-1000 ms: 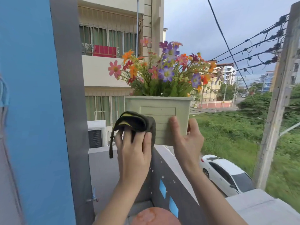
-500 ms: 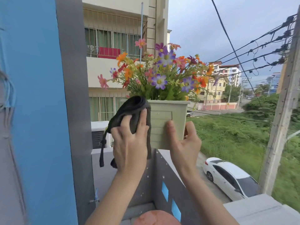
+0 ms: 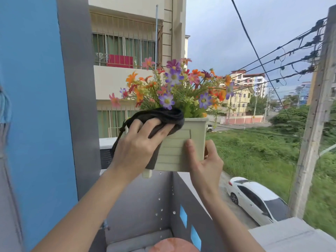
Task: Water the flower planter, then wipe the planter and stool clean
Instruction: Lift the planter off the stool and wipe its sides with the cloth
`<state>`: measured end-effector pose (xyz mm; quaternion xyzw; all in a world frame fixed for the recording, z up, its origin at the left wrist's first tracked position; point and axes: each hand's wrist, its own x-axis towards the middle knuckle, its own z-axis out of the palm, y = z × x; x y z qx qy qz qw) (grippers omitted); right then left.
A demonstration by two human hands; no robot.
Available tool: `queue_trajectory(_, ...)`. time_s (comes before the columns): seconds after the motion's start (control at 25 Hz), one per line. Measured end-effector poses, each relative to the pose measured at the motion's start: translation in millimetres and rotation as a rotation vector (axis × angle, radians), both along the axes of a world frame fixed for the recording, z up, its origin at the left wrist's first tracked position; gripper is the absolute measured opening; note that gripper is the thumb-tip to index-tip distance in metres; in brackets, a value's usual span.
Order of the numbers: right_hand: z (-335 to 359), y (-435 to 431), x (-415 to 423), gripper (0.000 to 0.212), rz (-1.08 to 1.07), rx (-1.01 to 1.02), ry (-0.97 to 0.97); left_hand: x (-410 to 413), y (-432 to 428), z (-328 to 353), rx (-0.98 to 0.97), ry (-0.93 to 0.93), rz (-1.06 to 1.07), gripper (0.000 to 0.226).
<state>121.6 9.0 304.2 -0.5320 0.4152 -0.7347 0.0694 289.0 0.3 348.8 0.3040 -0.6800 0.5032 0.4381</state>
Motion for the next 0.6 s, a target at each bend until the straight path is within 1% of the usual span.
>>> queue_trajectory(0.12,1,-3,-1,0.064,0.028,0.002,-0.039,5,-1,23,0.062,-0.032,-0.019,0.051)
queue_trajectory(0.2,4,-6,0,0.061,0.028,-0.002,-0.048,4,1,41,0.054,-0.151,0.006,0.047)
queue_trajectory(0.32,7,-10,4,0.06,0.0,-0.015,-0.013,-17,10,67,0.013,-0.352,0.047,0.039)
queue_trajectory(0.4,6,-11,9,0.061,0.007,-0.019,-0.027,-32,14,76,0.001,-0.435,0.055,0.043)
queue_trajectory(0.52,2,-12,9,0.061,0.034,-0.013,-0.078,-31,14,75,0.009,-0.486,0.092,0.049)
queue_trajectory(0.6,2,-13,2,0.061,0.051,0.003,-0.085,-12,10,68,-0.002,-0.468,0.152,0.052)
